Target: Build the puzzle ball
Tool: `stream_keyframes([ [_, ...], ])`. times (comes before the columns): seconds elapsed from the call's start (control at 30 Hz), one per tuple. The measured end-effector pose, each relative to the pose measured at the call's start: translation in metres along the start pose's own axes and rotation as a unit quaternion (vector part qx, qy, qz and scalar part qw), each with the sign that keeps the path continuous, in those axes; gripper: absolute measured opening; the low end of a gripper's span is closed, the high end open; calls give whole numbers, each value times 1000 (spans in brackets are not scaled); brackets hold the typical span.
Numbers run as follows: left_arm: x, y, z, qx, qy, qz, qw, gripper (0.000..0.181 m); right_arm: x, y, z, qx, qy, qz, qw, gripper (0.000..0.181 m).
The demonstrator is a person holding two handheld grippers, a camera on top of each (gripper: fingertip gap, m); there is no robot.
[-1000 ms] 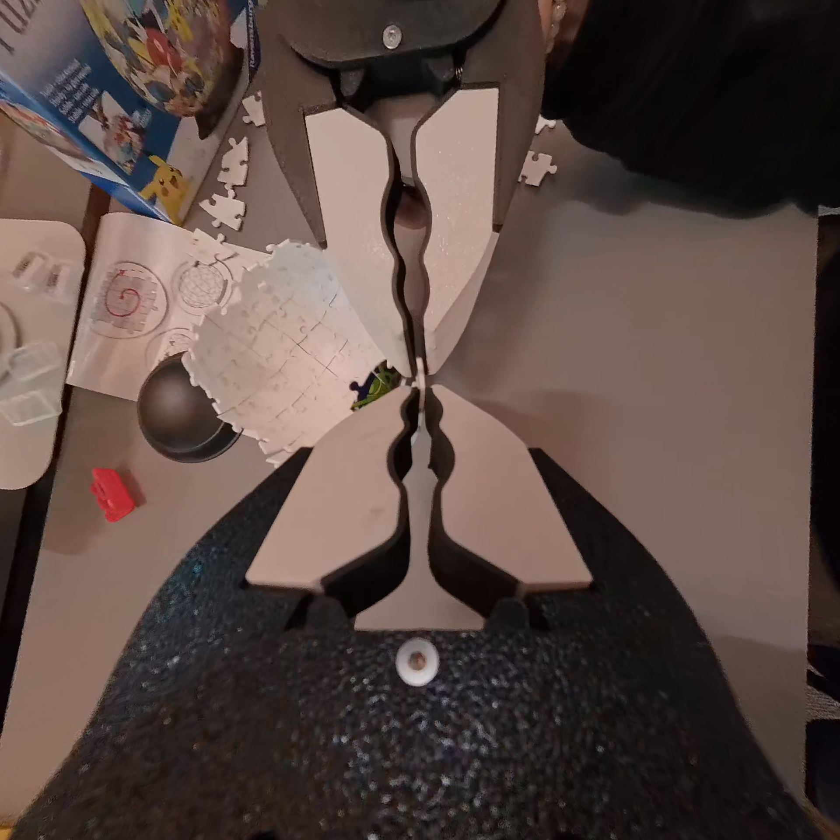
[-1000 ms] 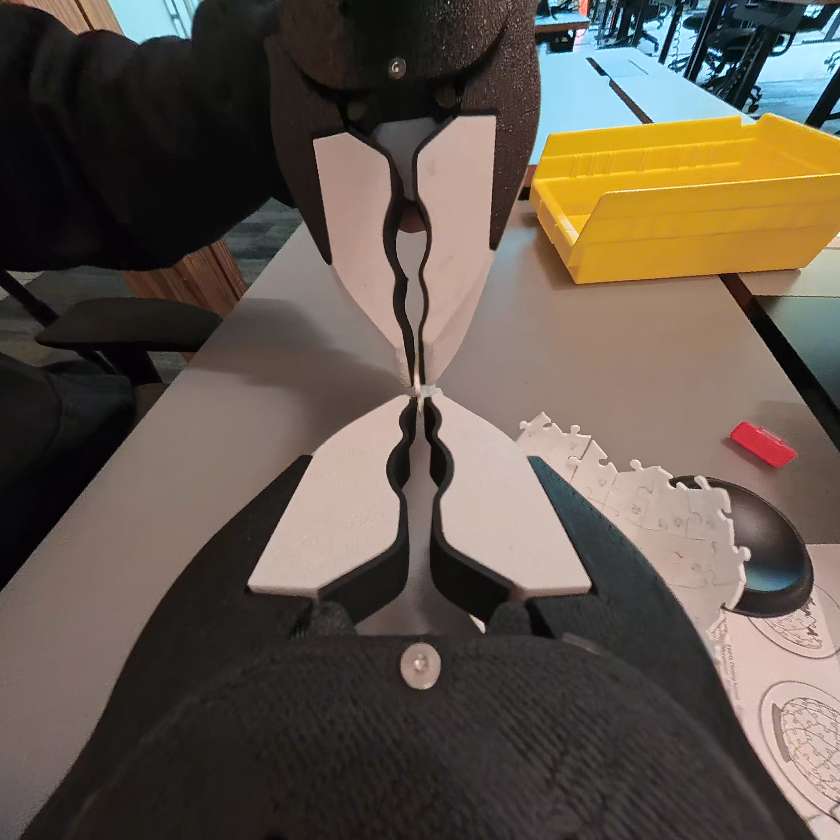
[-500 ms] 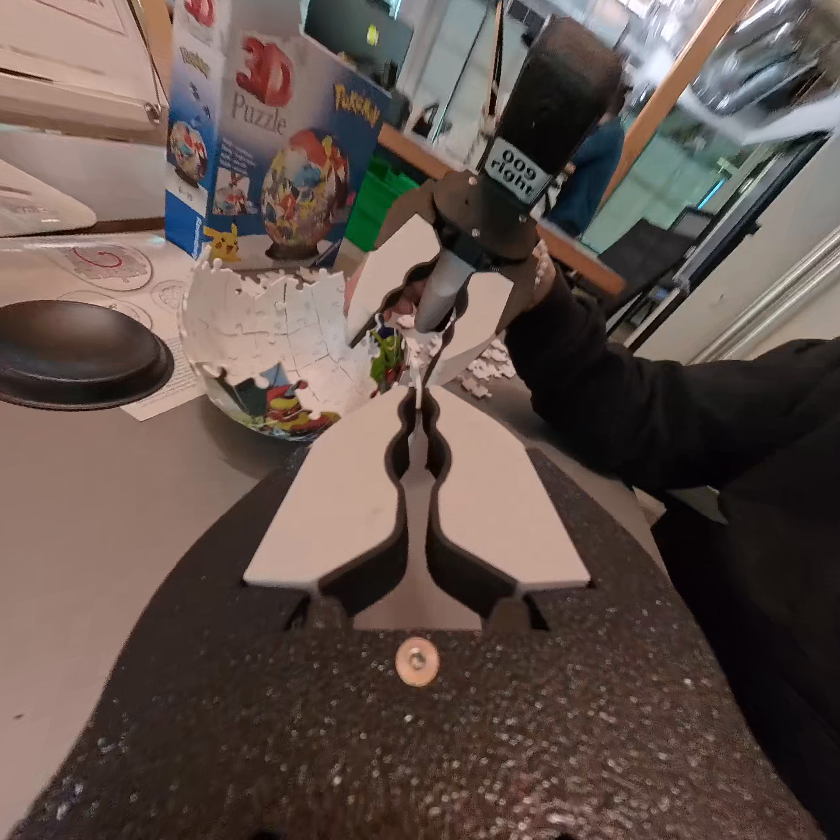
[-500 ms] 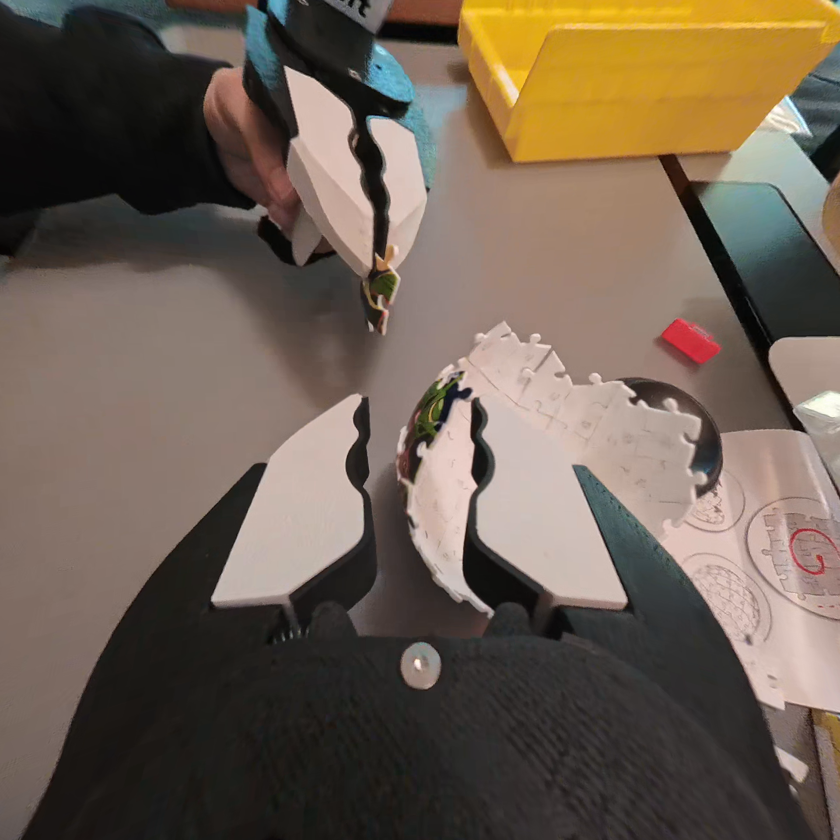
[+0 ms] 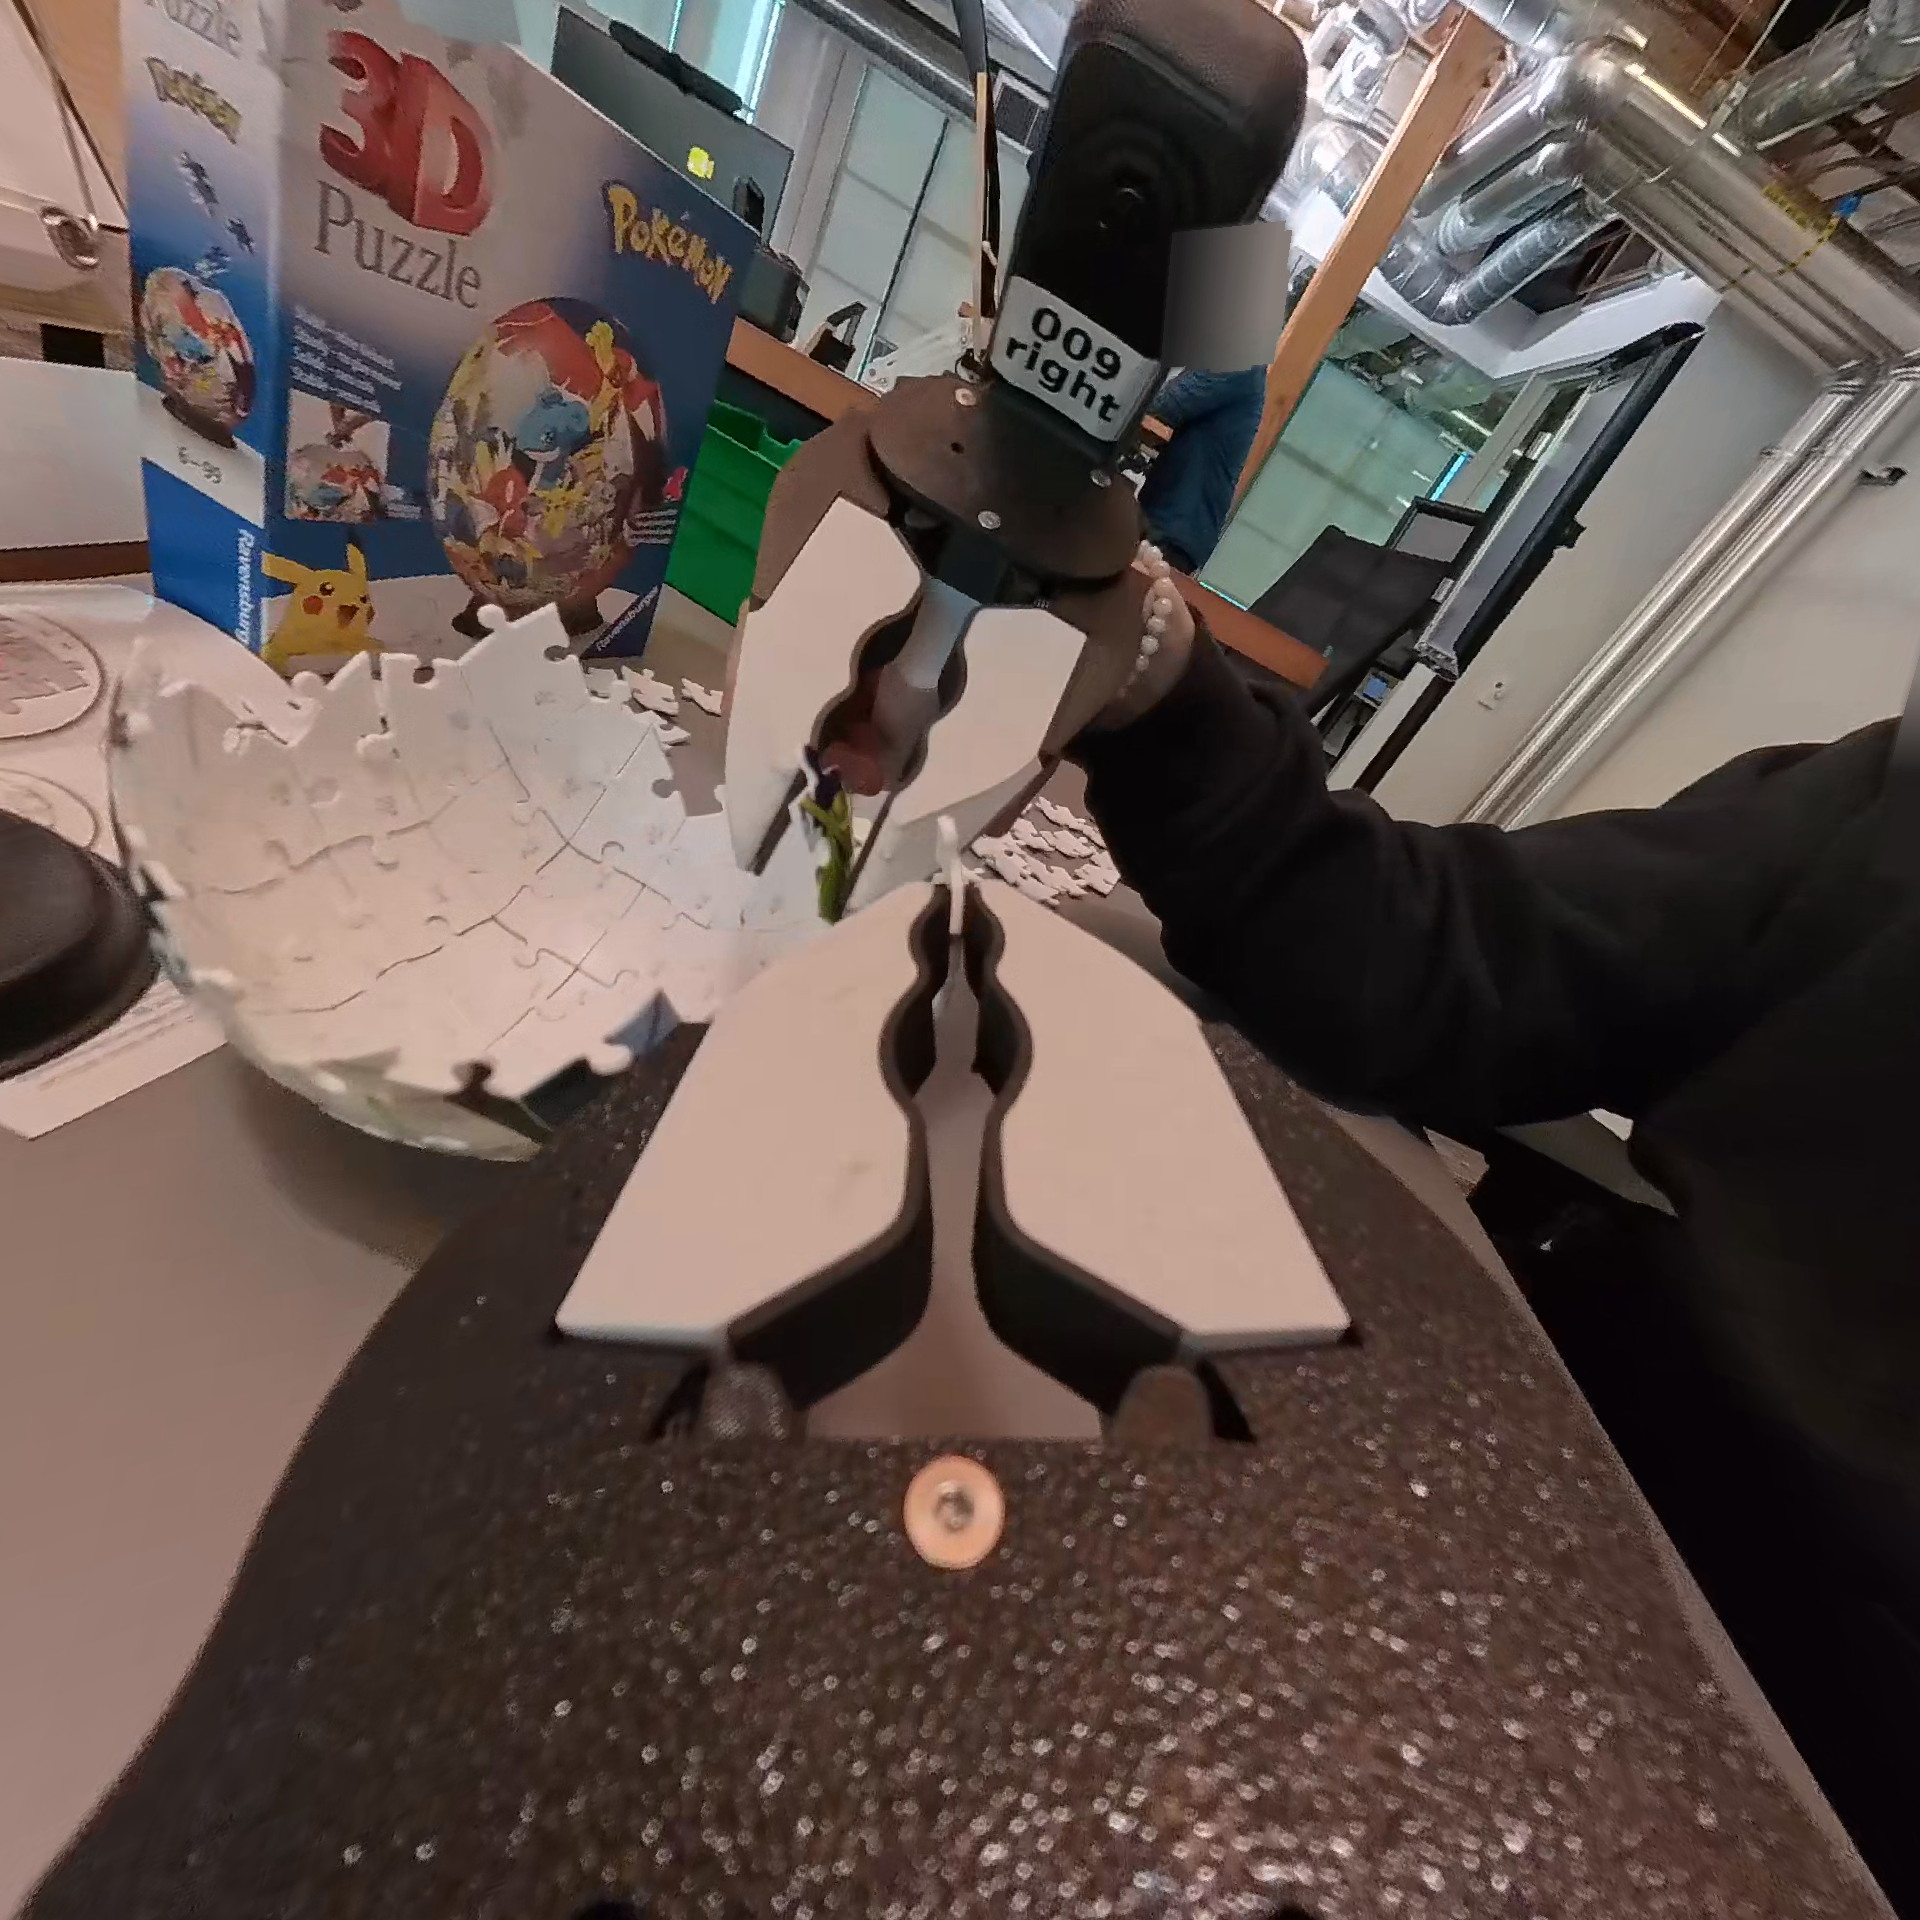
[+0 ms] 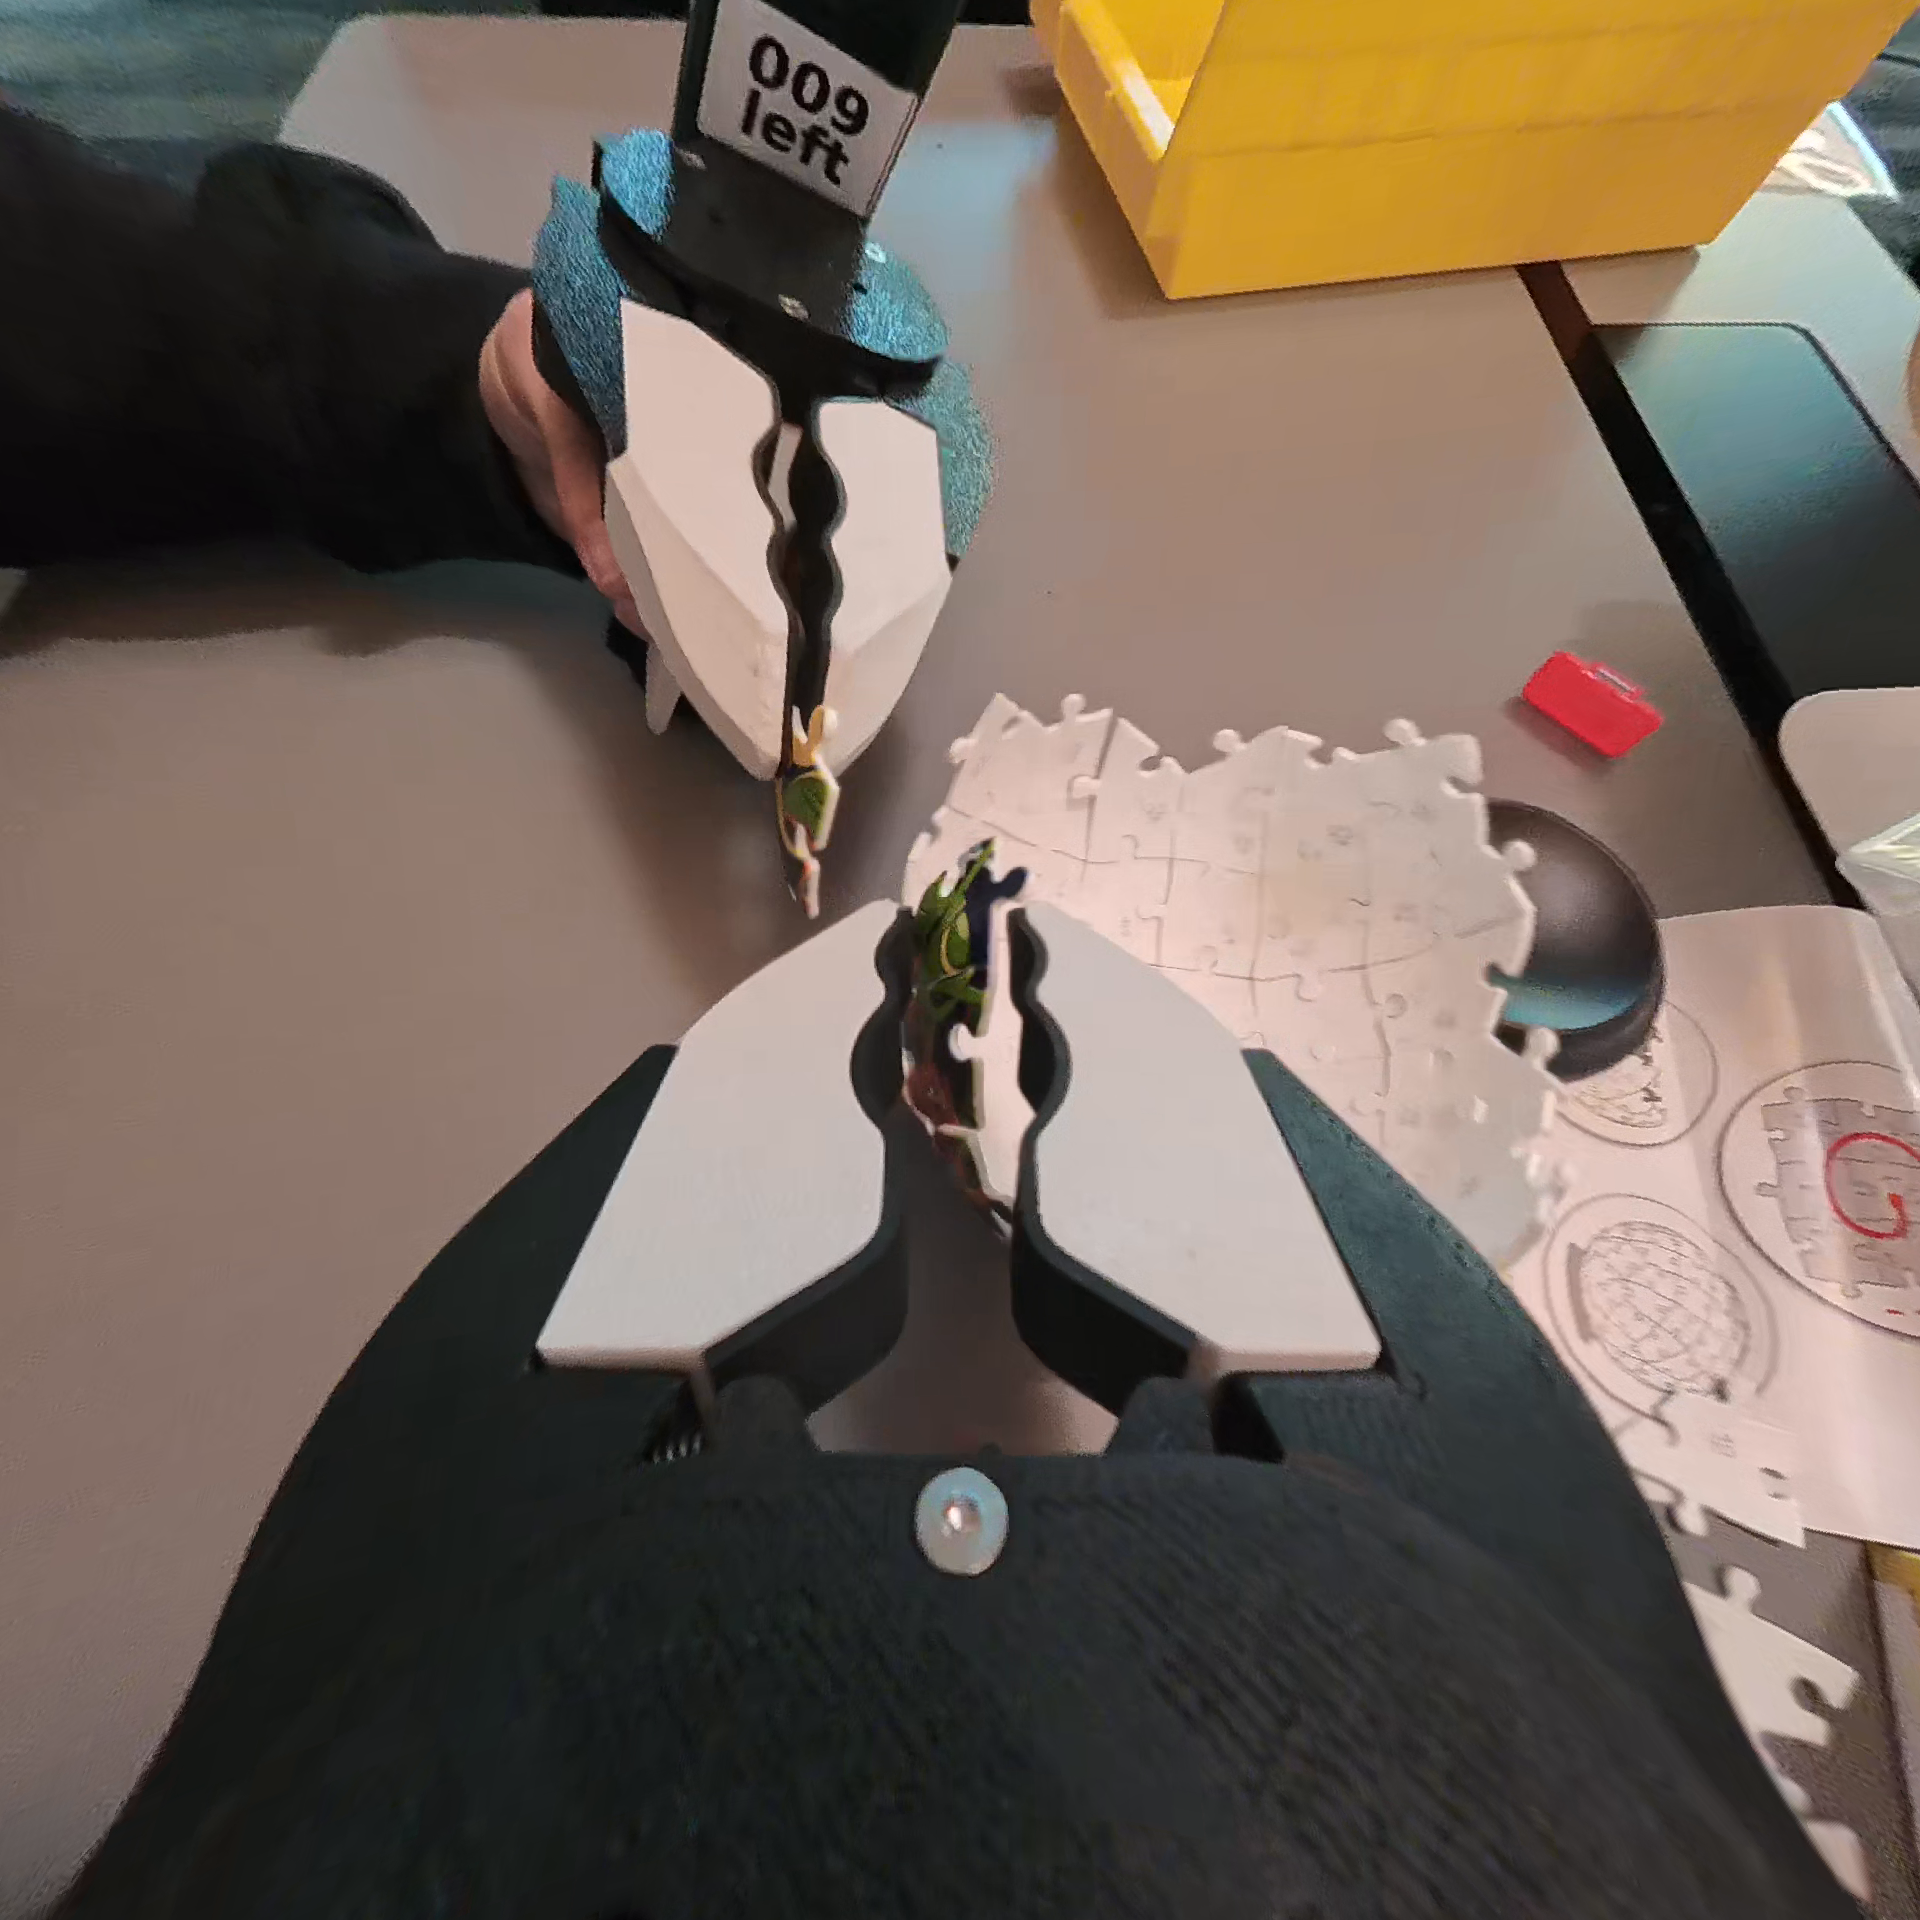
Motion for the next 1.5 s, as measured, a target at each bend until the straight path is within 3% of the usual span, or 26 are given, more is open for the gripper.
stream_keyframes([
  [0.4, 2, 2, 0, -8, -34, -7, 999, 2, -2, 3, -9, 62, -14, -60, 996, 13],
  [0.63, -4, 2, 3, -39, -47, -37, 997, 2, 3, 5, -7, 56, -23, -49, 997, 19],
  [0.87, -6, 5, 2, -5, -99, 16, 995, 1, 2, 7, -5, 39, -21, -40, 998, 24],
  [1.3, -3, 13, -5, 55, -120, 96, 987, 1, -10, 12, 20, -35, -49, -58, 997, 35],
  [1.5, -4, 14, -8, 68, -111, 100, 986, 1, -9, 15, 27, -105, 2, -21, 994, 33],
])
Point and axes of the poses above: each gripper's, where its closed fingertips meet, x out along the fingers, y out of its underside, z = x × y across the jaws, the point moved 8 cm from there along -x, back along the fingers, and after that the axes turned 3 degrees about -x, right-handed, at the moved point
